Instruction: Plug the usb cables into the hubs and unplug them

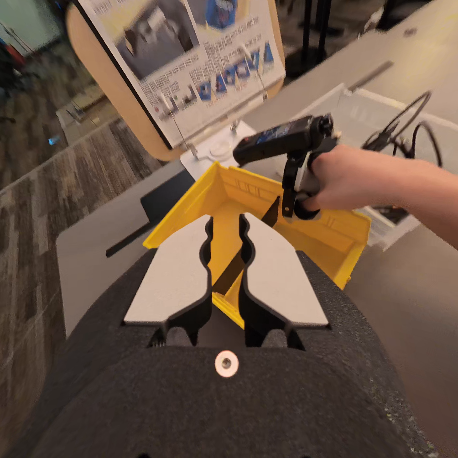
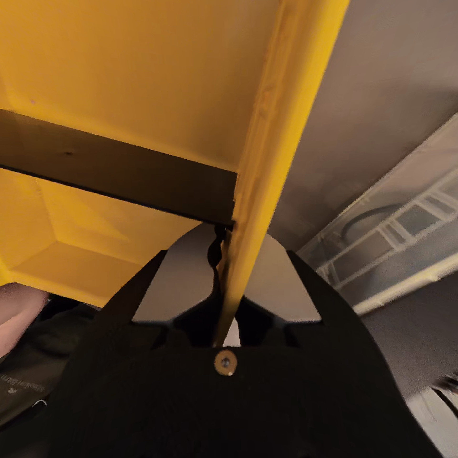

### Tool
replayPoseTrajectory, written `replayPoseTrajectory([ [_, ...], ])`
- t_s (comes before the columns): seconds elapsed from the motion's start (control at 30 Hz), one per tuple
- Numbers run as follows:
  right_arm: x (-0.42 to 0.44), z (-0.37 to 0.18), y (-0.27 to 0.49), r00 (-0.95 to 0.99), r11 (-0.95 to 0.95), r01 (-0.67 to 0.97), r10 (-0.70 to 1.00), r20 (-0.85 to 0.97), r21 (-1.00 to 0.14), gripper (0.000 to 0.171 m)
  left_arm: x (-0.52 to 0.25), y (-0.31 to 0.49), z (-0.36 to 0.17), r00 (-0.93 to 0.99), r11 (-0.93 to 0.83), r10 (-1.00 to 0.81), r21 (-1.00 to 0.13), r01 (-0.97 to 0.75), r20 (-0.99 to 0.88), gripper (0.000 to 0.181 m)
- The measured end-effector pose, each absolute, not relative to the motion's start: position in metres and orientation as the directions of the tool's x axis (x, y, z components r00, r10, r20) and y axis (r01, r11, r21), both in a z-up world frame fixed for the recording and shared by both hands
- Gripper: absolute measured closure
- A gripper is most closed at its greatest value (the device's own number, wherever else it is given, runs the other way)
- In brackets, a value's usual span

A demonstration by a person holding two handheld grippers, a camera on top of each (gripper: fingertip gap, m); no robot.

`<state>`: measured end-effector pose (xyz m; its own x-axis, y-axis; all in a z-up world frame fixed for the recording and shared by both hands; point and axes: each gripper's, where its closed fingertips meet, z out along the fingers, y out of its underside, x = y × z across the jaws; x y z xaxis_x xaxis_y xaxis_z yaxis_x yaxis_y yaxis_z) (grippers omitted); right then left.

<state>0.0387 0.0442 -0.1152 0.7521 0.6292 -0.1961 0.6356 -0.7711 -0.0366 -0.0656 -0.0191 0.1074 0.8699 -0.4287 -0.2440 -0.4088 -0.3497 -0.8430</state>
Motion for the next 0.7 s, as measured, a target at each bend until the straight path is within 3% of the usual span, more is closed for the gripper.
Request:
replayPoseTrajectory([
  [0.2, 0.069, -0.036, 0.064, 0.748, -0.766, 0.63, 0.643, -0.165, -0.13, 0.167, -0.062, -0.047, 0.154, 0.884, -0.148, -0.424, -0.947, -0.284, -0.198, 0.163],
  [0.43, 0.214, 0.067, 0.086, 0.851, -0.849, 0.442, 0.499, -0.164, -0.291, 0.167, -0.045, -0.059, 0.145, 0.832, -0.168, -0.522, -0.934, -0.316, -0.188, 0.162],
  [0.7, 0.443, 0.052, 0.066, 0.977, -0.969, 0.079, 0.122, -0.175, -0.235, 0.167, -0.018, -0.052, 0.116, 0.776, -0.229, -0.565, -0.851, -0.472, -0.279, 0.16],
])
